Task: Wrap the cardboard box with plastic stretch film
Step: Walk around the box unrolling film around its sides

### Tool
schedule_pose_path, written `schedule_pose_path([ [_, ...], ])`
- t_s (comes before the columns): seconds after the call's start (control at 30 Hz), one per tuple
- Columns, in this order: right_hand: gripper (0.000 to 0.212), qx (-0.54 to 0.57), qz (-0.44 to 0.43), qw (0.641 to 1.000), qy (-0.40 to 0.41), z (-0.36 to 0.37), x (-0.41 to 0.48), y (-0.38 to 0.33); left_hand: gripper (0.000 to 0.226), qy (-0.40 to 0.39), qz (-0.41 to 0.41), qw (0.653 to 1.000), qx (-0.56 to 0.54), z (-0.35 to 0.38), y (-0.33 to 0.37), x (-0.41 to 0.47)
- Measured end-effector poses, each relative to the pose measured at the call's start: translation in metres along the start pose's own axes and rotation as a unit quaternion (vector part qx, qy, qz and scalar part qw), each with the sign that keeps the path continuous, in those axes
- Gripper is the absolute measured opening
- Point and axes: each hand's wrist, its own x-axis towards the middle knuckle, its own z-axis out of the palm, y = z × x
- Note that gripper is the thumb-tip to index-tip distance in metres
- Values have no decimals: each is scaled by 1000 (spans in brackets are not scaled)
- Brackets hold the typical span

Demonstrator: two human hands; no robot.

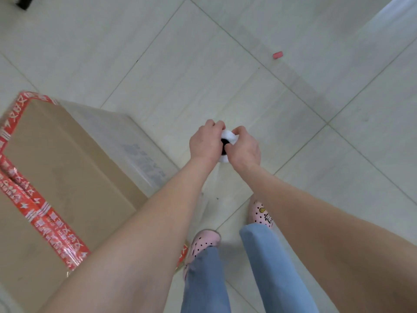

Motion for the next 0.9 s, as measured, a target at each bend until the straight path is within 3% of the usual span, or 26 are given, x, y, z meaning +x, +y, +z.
schedule_pose_path([
  [0.2,14,-4,0,1000,-22,-5,4,-5,21,-21,39,998,54,-5,4,9],
  [0.43,25,-30,3,999,-20,-4,13,-14,18,-22,4,1000,8,-9,-1,18],
  [0.57,31,-88,-43,995,9,2,26,-34,16,-3,-91,992,-90,-18,-20,30],
  [0.7,30,-68,-84,994,26,12,38,-62,12,11,-226,953,-201,-30,-41,43],
  [0.9,48,6,-8,998,-60,35,47,-95,29,-6,-353,886,-301,-48,-77,53],
])
